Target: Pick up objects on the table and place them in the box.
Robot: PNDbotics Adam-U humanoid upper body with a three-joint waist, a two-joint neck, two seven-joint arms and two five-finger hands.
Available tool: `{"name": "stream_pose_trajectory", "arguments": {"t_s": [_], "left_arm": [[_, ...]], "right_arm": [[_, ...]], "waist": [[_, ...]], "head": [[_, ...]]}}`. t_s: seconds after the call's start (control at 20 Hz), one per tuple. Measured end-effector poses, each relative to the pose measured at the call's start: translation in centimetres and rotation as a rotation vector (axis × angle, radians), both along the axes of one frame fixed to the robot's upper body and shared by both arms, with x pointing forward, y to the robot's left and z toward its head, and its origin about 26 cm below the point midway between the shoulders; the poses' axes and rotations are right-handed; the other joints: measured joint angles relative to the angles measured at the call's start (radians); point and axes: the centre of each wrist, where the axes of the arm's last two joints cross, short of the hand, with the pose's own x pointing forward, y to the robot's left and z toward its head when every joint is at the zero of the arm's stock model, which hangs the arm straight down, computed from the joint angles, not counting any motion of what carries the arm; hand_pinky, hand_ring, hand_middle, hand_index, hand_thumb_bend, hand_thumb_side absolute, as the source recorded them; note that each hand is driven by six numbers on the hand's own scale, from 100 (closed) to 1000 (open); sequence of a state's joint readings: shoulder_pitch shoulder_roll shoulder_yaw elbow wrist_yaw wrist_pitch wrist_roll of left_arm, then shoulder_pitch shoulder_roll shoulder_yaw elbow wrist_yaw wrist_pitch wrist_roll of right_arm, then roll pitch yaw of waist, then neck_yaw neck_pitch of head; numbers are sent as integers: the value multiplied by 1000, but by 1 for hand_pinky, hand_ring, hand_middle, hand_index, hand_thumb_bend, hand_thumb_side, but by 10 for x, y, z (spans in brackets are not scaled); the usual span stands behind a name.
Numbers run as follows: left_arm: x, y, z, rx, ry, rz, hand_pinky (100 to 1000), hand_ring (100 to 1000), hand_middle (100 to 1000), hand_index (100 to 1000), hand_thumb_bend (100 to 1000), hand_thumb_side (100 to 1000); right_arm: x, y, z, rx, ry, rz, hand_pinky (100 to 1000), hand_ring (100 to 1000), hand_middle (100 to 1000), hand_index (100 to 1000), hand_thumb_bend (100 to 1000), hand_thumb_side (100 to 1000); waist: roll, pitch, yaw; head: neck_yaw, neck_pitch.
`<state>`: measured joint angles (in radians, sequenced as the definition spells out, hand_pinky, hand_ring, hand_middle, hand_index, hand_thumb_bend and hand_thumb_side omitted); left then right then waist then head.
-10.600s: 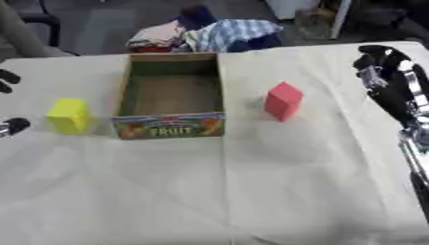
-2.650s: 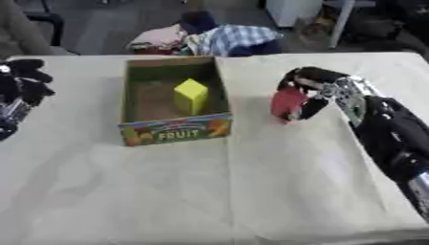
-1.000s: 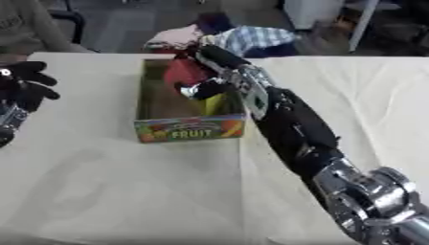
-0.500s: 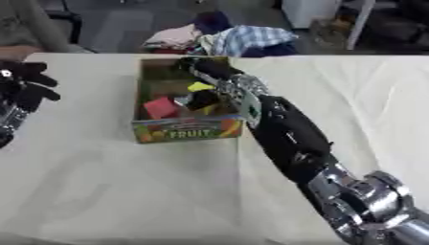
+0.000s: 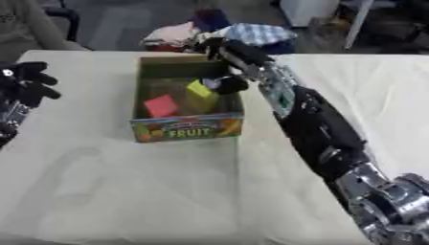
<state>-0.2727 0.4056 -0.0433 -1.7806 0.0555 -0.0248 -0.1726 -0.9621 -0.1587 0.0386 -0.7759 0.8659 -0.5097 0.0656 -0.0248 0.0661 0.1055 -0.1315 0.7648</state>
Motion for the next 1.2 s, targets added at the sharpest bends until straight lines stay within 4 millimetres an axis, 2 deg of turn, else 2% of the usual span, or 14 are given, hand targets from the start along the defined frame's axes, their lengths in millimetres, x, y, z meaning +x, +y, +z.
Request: {"name": "stream_pose_trajectory", "arguments": {"t_s": [0.3,0.5,0.85,1.2], "left_arm": [[-1,5,-4,-21,2,50,805,628,637,812,428,654],[-1,9,-9,-41,13,85,798,613,619,801,425,663],[-3,13,-16,-70,24,119,799,609,614,796,416,678],[-5,14,-23,-81,38,134,800,607,611,787,409,687]], "right_arm": [[-18,-61,9,248,-16,-101,655,638,776,870,100,540],[-42,-87,6,419,4,-127,633,611,763,861,100,590],[-86,-110,6,659,35,-171,626,603,751,853,100,595],[-109,-123,2,732,39,-226,622,594,741,841,100,598]], "waist": [[1,8,-23],[4,17,-40],[13,24,-64],[13,29,-70]], "head": [[16,0],[20,0],[15,0],[7,0]]}}
